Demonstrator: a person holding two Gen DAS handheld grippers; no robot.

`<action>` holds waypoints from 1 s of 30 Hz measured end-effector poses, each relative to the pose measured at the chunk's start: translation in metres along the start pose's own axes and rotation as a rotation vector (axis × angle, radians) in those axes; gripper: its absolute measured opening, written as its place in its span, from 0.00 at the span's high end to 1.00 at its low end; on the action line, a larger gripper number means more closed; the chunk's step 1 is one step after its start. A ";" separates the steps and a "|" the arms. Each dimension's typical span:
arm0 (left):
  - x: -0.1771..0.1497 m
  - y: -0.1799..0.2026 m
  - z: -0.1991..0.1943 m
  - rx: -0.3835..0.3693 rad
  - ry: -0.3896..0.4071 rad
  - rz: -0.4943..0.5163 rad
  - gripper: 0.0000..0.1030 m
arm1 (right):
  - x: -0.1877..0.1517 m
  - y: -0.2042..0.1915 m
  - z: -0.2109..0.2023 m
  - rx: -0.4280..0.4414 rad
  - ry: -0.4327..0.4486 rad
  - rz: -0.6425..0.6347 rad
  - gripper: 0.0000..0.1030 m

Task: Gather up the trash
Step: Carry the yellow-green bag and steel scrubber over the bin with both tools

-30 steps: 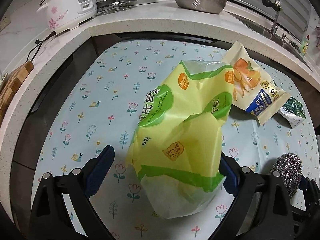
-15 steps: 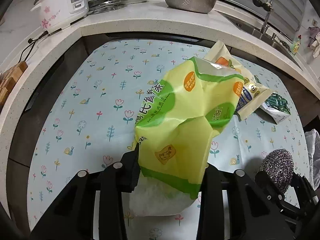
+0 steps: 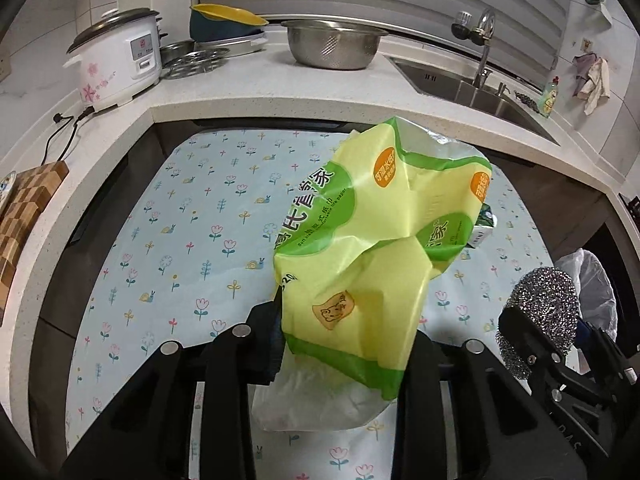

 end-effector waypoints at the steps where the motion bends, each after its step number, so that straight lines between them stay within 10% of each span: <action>1: 0.000 0.006 -0.005 -0.006 0.006 0.007 0.72 | 0.001 0.003 -0.007 -0.002 0.010 0.002 0.30; 30: -0.035 0.219 -0.058 -0.162 0.049 0.303 0.71 | -0.016 0.193 -0.126 -0.163 0.167 0.239 0.30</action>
Point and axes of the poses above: each gripper's, at about its wrist camera, not at the fingertips, and z roughly the way its jaws point, y to its right, x to its top, the point moved 5 cm from there along z, roughly the way its jaws point, and after that the axes turned 2 degrees about z, right-handed, at the moved point
